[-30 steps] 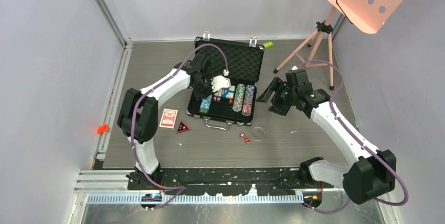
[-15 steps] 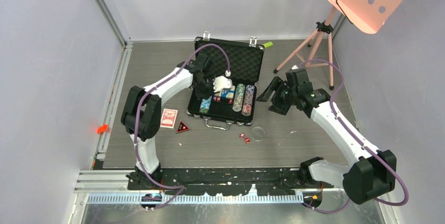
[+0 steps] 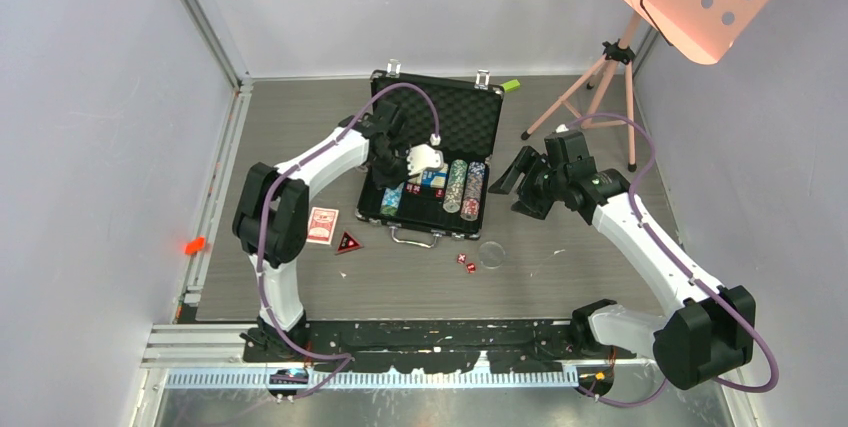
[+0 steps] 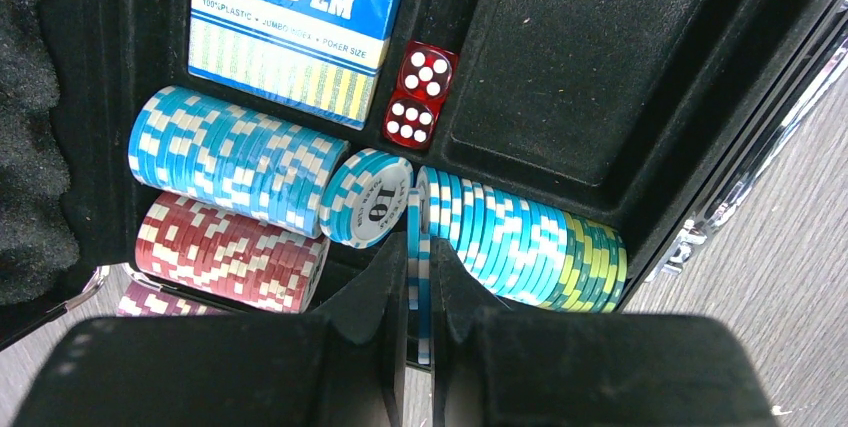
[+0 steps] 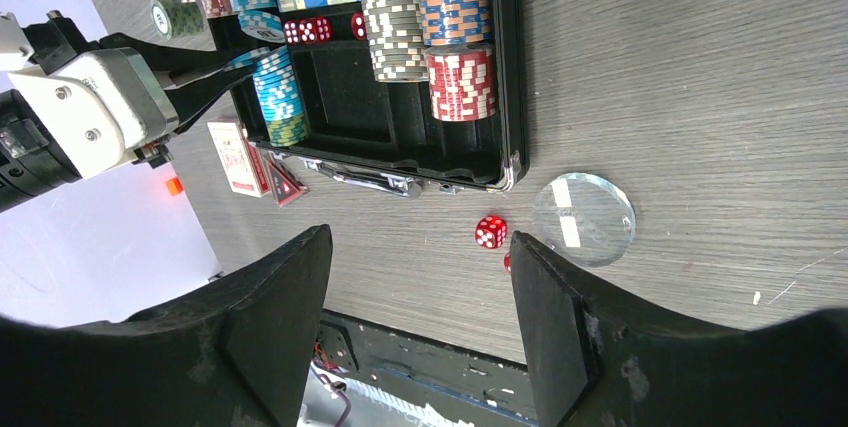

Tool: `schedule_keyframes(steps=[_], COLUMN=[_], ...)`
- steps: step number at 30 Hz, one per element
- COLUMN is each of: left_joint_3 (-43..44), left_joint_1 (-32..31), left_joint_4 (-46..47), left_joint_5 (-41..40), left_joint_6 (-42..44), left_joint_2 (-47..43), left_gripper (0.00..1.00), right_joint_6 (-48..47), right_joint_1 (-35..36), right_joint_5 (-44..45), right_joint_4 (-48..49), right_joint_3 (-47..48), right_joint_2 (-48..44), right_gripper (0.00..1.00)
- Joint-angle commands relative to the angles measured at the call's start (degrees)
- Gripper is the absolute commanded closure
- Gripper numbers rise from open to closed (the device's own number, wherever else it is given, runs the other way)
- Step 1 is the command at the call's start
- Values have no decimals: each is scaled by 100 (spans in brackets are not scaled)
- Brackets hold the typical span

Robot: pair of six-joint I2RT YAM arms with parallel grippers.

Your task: Pack up texas hold em set

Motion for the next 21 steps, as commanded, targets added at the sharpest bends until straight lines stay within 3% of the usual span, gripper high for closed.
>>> schedule_keyframes(steps=[1,21], left_joint_3=[255,392], left_joint_1=[-34,36], left_joint_4=[-215,-70], left_joint_5=[-38,74], left_joint_6=[46,-7], left_joint_2=[92,17], left_gripper=[100,100], right_joint_6=[-89,-81], right_joint_1=[2,2], right_joint_5=[1,8], right_joint_4=[11,10], right_joint_3=[243,259], right_joint_2=[-96,-71], right_gripper=[28,29])
